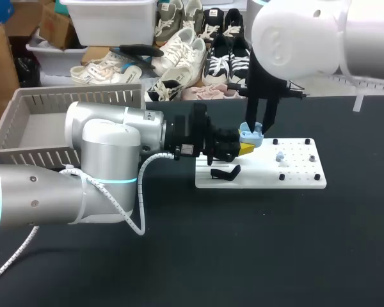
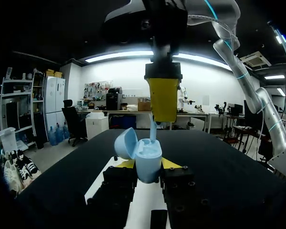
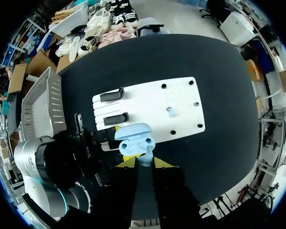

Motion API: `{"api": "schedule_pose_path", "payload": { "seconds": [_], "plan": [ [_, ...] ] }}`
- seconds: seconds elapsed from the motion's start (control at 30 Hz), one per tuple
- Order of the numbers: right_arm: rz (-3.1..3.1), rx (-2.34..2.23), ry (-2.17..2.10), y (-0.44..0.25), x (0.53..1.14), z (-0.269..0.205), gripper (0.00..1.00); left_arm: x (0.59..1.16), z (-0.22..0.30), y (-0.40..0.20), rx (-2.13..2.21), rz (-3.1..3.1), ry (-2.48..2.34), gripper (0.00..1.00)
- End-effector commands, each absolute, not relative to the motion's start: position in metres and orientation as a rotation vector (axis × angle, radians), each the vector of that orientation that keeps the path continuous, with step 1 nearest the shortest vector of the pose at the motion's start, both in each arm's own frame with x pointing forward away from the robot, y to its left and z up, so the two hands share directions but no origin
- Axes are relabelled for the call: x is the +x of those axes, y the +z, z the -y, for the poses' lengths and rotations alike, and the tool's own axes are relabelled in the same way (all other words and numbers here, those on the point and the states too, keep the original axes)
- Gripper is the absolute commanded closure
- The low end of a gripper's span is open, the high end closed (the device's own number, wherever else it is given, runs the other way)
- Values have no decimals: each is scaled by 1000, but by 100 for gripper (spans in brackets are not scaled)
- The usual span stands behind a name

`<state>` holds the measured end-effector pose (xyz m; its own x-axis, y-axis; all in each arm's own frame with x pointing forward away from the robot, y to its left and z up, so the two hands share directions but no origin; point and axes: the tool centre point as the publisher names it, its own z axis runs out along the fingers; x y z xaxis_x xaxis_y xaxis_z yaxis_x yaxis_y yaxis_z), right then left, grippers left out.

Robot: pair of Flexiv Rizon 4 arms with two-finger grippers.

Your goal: Pick up each earbud case from the left stands, insert the matching earbuds, close the lid, and place the case in the box.

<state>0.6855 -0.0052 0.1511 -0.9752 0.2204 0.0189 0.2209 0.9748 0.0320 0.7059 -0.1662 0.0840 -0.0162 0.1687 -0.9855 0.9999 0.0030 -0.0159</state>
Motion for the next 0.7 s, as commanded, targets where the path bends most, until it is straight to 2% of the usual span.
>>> {"api": "schedule_pose_path", "payload": {
  "seconds": [0.03,0.7],
  "plan": [
    [3107,-346,-54,151,687,5,100,705,166,84,1321,-1346,-1132,100],
    [3104,-343,-58,149,690,4,100,705,166,84,1321,-1346,-1132,100]
  ]
}}
